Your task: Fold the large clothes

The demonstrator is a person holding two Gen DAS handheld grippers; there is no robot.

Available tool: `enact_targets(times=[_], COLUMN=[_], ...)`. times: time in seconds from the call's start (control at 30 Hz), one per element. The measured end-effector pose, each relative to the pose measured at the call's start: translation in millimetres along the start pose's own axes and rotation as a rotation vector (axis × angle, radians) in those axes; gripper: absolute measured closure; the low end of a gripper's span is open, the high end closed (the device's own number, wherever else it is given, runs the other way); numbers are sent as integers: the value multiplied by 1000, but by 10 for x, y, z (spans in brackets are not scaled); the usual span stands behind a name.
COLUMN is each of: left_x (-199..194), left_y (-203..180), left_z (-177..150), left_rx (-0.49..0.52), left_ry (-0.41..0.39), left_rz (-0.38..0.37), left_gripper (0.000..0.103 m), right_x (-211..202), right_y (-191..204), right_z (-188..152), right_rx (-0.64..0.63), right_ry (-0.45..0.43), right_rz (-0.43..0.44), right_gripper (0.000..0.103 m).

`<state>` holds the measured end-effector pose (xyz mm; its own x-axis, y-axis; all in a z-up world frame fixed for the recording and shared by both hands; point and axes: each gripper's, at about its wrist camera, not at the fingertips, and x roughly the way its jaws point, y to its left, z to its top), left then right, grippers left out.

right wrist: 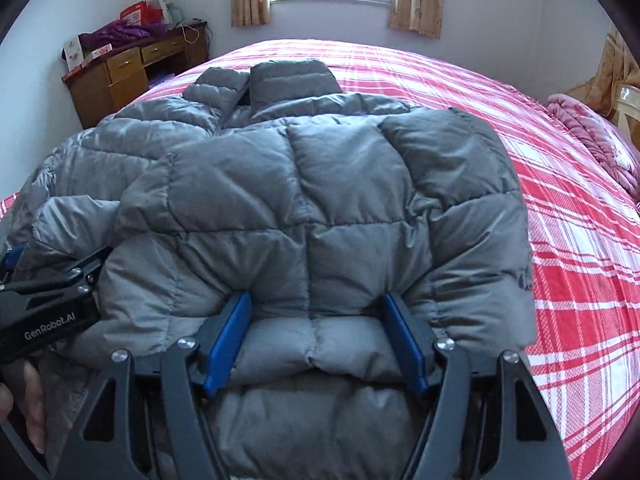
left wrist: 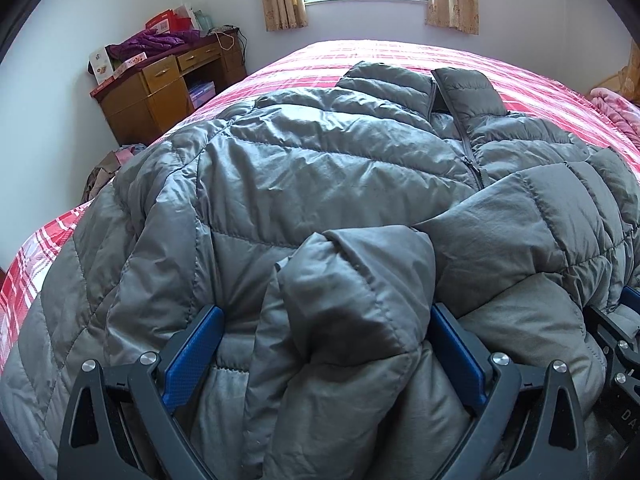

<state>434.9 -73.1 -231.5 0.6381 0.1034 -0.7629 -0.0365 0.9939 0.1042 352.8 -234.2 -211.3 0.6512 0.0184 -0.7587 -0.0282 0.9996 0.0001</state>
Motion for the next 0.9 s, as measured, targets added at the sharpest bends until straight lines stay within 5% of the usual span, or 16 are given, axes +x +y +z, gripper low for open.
enact_targets(times=[0.3,0.43,0.5,0.6,0.73,0.9], left_x=[-54,-602,-892,-1111,-1161,-1297], left_y=[21,398,666,1145,2017,2851], left_z=[70,166,137,-37,-414,-898], left_rx=[20,-5,18,65,16,-156], left_ry=[13,-44,-99,-145,-87,5], left_rz=[0,-42,-50,83,294,305], left_gripper=[2,2,2,2,2,2], right_x=[39,-202,-448,-778,-1035,-1149], right_y=[20,-69,-137,-176,-124,12], right_z=[21,48,-6,-186,-520,-763], right_rx=[-16,-22,-10,-36,-84,-128], right_ry=[18,0,-42,-79,-77,-100], right_rz=[-15,-6,7,25,28,36], right_gripper=[31,29,14,9,9,9])
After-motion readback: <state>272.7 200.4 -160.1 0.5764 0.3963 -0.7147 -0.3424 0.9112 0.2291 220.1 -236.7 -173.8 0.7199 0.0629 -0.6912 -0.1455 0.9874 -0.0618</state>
